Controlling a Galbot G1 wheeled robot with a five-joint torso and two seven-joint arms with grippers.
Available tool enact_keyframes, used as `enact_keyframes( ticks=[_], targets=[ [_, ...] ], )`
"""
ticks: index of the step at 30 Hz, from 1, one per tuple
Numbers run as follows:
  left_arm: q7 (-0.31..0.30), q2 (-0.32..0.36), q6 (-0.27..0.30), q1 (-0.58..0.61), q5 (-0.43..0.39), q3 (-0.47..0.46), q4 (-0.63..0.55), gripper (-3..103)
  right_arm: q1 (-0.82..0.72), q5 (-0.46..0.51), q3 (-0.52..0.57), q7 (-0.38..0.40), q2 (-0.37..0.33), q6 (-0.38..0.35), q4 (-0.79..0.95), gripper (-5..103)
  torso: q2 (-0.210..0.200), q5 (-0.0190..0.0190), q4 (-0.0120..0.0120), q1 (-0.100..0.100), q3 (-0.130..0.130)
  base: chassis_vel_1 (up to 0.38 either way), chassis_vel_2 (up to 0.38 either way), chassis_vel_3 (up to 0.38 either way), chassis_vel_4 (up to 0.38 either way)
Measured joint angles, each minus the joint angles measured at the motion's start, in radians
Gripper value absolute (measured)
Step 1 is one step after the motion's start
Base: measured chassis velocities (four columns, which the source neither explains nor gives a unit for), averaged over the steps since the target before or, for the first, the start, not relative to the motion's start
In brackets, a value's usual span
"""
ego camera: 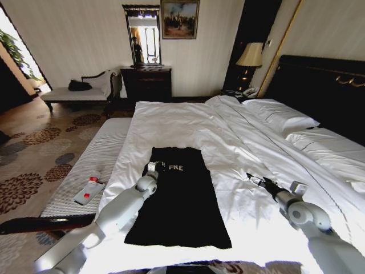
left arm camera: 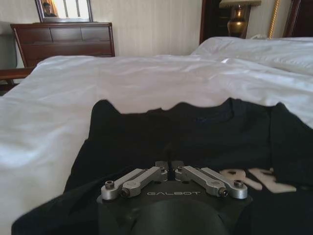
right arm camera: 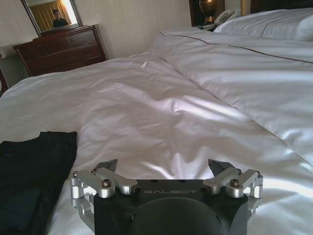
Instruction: Fold the clothes on the bed.
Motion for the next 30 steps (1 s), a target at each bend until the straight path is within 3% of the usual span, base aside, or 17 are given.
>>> enact_keyframes(
  ticks=[18, 21, 23, 26, 29, 30],
  targets=[
    [-0.014, -0.005, -0.004, 0.024, 0.016, 0.005, -0.010, 1, 0.000, 0.001, 0.001, 0.000, -0.001, 0.001, -0.003, 100, 0.000, 0.0000, -0.0001, 0.000, 0.000, 0.000, 0.000, 0.000, 0.000],
    [-0.028, -0.008, 0.000, 0.029, 0.012, 0.005, -0.022, 17, -0.002, 0.001, 0.000, 0.000, 0.001, 0.001, -0.001, 100, 0.000, -0.0001, 0.0000, 0.000, 0.000, 0.000, 0.000, 0.000, 0.000],
    [-0.032, -0.011, 0.001, 0.030, 0.012, 0.005, -0.023, 17, -0.002, 0.001, 0.000, 0.000, 0.002, 0.002, -0.001, 100, 0.000, 0.0000, 0.0000, 0.000, 0.000, 0.000, 0.000, 0.000, 0.000],
    [-0.047, -0.024, 0.001, 0.031, 0.012, 0.004, -0.025, 33, -0.003, 0.000, -0.001, 0.000, 0.003, 0.002, 0.002, 100, 0.000, -0.0001, -0.0002, 0.000, 0.000, 0.000, 0.000, 0.000, 0.000],
    [-0.054, -0.029, 0.001, 0.031, 0.012, 0.003, -0.026, 38, -0.005, 0.000, -0.001, 0.000, 0.004, 0.002, 0.003, 100, 0.000, -0.0001, -0.0001, 0.000, 0.000, 0.000, 0.000, 0.000, 0.000],
    [-0.060, -0.031, 0.001, 0.031, 0.009, 0.002, -0.033, 49, -0.007, 0.000, 0.001, 0.000, 0.004, 0.002, 0.004, 100, 0.000, 0.0000, -0.0001, 0.000, 0.000, 0.000, 0.000, 0.000, 0.000]
  ],
)
